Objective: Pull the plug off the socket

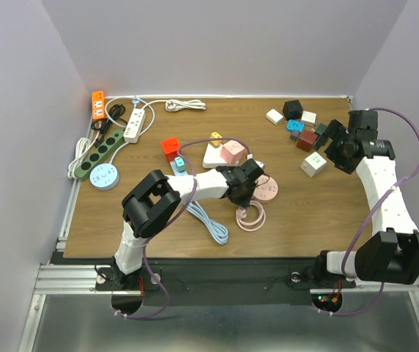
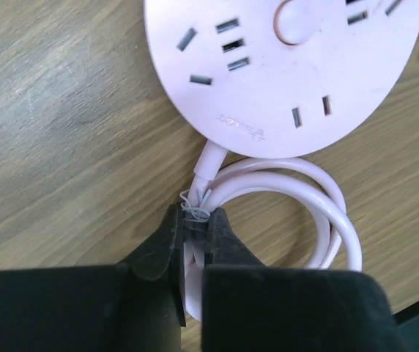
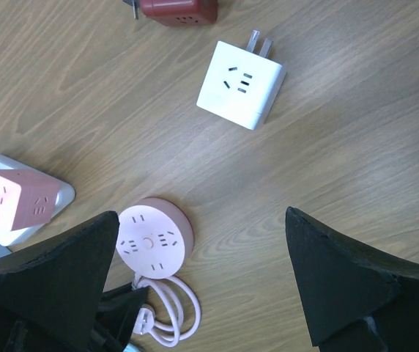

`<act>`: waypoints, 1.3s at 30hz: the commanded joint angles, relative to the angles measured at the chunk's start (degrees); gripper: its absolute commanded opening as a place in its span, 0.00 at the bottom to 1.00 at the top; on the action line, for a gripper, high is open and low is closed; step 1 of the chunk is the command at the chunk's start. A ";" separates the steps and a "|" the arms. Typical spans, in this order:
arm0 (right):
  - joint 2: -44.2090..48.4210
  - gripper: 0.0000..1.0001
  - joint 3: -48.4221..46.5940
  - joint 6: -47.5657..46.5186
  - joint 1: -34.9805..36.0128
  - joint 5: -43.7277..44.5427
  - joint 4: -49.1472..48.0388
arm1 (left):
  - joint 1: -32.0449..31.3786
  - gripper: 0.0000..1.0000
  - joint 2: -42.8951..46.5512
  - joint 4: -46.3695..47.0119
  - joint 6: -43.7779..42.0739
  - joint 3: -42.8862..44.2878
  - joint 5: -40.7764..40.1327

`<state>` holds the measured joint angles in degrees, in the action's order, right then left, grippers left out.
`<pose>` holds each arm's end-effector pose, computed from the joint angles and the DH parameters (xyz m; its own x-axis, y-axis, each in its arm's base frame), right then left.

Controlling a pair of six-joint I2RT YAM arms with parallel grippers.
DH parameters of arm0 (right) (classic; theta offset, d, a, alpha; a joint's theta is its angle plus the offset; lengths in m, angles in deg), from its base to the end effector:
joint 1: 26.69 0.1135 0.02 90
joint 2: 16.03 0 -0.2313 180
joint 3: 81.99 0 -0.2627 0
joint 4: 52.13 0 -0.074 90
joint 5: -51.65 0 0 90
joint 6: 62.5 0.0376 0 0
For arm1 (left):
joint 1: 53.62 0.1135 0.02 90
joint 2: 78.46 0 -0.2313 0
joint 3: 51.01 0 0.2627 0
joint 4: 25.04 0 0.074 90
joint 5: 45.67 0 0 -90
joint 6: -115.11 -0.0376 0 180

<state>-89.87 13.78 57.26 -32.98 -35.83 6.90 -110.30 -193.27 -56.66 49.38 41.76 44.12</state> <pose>0.2858 -0.0332 0.2993 -0.5790 0.5627 -0.5900 0.4904 0.8185 0.2993 0.2345 -0.3565 0.1350 -0.7464 0.3871 -0.5414 0.5788 0.7791 -0.2409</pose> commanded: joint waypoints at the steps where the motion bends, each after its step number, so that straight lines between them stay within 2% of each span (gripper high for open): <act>1: 2.56 1.00 -0.25 -0.93 0.31 -0.59 -1.09 | -0.27 0.00 -2.80 -1.27 -0.28 -3.54 1.60; 4: 2.83 1.00 -0.34 -0.84 0.31 -0.68 -1.09 | -0.70 0.00 0.79 -3.89 0.51 -2.94 -0.13; 7: 3.27 1.00 -0.26 -0.93 0.31 -0.68 -1.09 | -1.06 0.00 8.00 -8.28 1.30 1.89 -3.82; 10: 3.27 1.00 -0.17 -0.84 0.31 -0.85 -1.09 | -0.80 0.00 14.24 -12.76 1.57 9.88 -8.82; 11: 3.18 1.00 -0.25 -0.84 0.31 -0.94 -1.17 | -0.27 0.00 15.65 -14.09 1.65 15.04 -9.54; 17: 2.48 1.00 -1.04 -0.93 0.57 -1.64 -1.09 | 5.79 0.00 17.50 -23.06 -0.19 34.82 -10.08; 20: 1.86 1.00 -1.75 -0.84 0.75 -2.00 -1.09 | 11.31 0.00 18.91 -25.53 -0.63 39.16 -11.04; 21: 1.60 1.00 -1.75 -0.93 0.83 -2.00 -1.09 | 13.25 0.00 19.61 -25.79 -0.46 38.82 -11.56; 22: 1.16 1.00 -2.18 -0.93 1.01 -2.17 -1.09 | 18.14 0.00 20.31 -26.06 -0.45 38.04 -12.53; 25: 0.63 1.00 -2.98 -1.02 1.54 -2.26 -1.09 | 25.11 0.00 22.95 -24.67 -1.06 33.91 -14.90; 26: 0.28 1.00 -3.07 -1.10 1.97 -2.17 -1.17 | 29.66 0.00 24.35 -23.96 -2.55 31.72 -15.95; 29: -0.33 1.00 -3.51 -1.19 2.77 -2.26 -1.17 | 36.36 0.00 25.85 -20.27 -5.10 28.89 -17.02; 30: -0.68 1.00 -3.51 -1.28 3.03 -2.17 -1.09 | 40.82 0.00 25.68 -18.69 -7.81 27.06 -16.15; 34: -0.95 1.00 -3.51 -1.46 3.73 -2.26 -1.26 | 50.07 0.00 24.28 -14.64 -10.47 23.98 -15.53; 39: -1.30 1.00 -2.89 -1.81 4.70 -2.17 -1.26 | 58.86 0.00 20.68 -6.91 -10.65 13.80 -12.98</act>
<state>-91.33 12.95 56.64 -29.15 -37.73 6.90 -55.97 -171.56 -73.53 40.47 60.14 29.54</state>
